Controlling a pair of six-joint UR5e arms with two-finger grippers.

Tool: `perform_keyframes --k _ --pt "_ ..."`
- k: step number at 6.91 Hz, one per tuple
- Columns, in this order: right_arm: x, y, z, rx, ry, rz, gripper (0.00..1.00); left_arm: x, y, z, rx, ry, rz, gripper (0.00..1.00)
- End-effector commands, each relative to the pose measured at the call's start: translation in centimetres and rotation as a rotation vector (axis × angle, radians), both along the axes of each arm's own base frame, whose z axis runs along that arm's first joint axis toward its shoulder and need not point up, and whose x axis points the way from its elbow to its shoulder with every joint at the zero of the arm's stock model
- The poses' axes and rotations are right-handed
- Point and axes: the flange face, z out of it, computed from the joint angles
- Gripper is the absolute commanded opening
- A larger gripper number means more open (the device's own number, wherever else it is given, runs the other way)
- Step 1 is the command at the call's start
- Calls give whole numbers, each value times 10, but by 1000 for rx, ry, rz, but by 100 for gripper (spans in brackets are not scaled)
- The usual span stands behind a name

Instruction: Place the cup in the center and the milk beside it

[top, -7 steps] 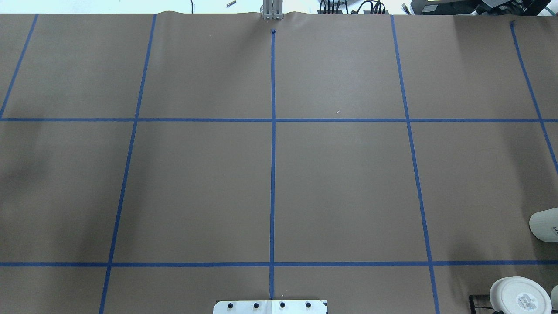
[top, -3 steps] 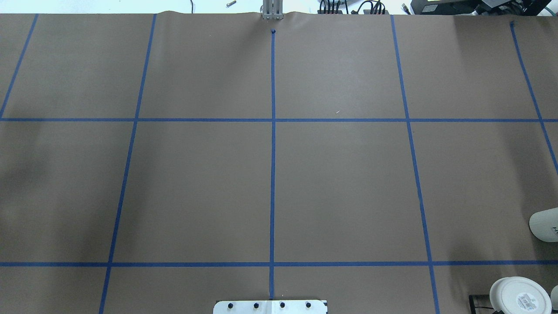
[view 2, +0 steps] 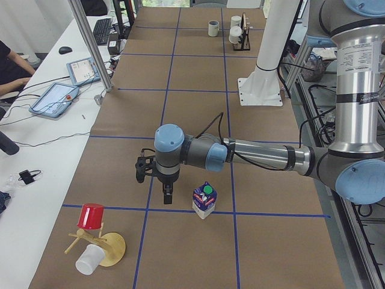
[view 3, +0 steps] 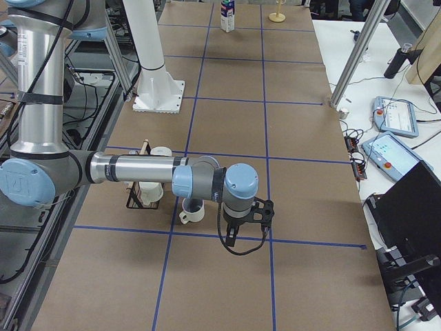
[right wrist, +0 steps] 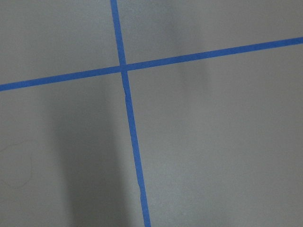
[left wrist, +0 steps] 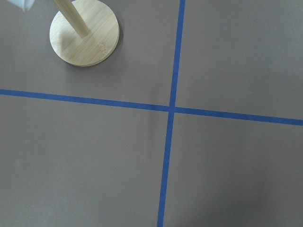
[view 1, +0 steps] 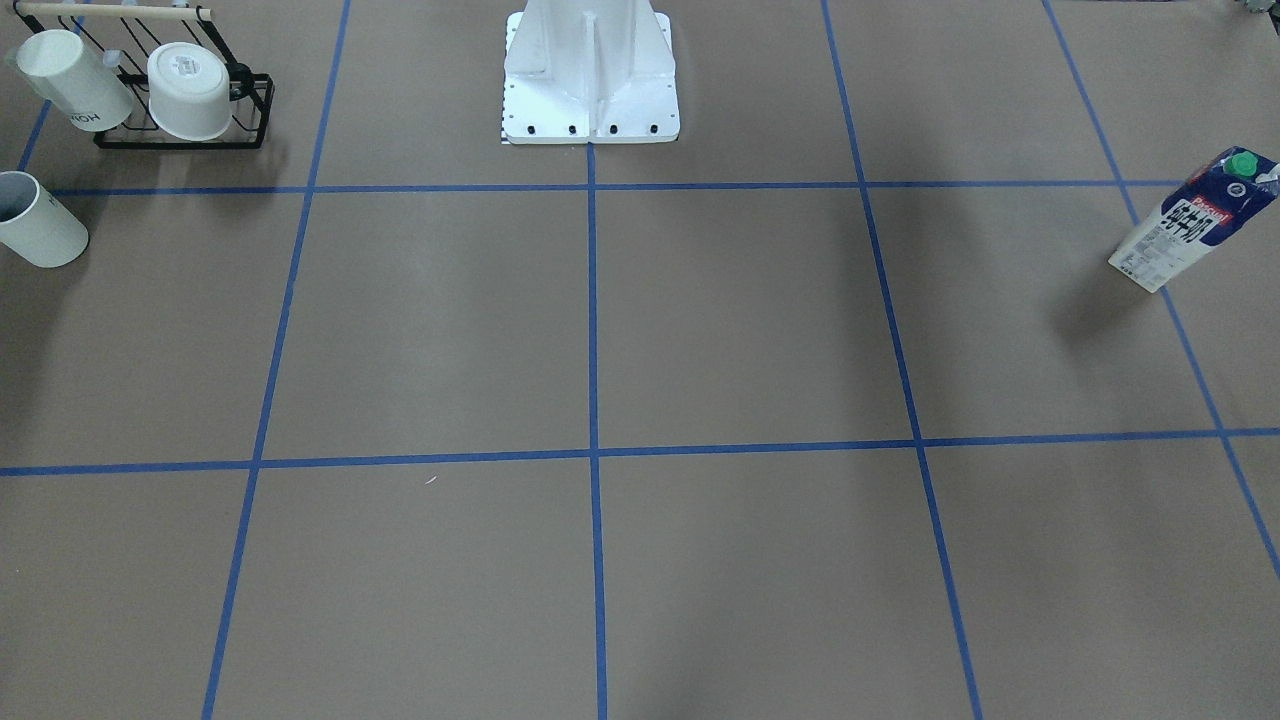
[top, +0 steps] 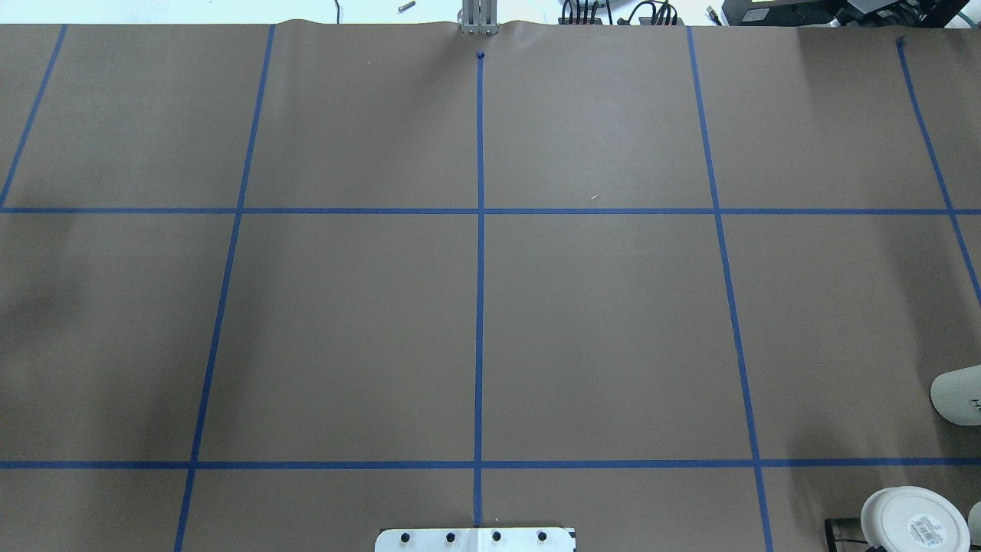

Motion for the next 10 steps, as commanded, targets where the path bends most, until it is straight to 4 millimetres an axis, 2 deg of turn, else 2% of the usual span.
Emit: perform_keyframes --k 1,2,4,6,7,8,10 --pt "0 -7 -7 13 -4 2 100 1 -17 -13 36 -6 4 98" --pt "0 -1 4 -5 6 -3 100 -2 -28 -15 48 -43 -2 98" --pt "-1 4 -4 15 -1 -8 100 -6 -30 -5 46 -124 -13 98" --pt "-5 2 -13 31 -57 -8 100 -9 -17 -9 103 -115 44 98" --pt "-6 3 -18 39 -78 -8 100 -5 -8 -6 97 -67 63 98" --pt "-6 2 -23 66 -73 -15 100 -4 -7 -9 97 -41 65 98" --pt "-18 40 -8 178 -72 -67 100 -3 -6 -10 95 -33 62 98"
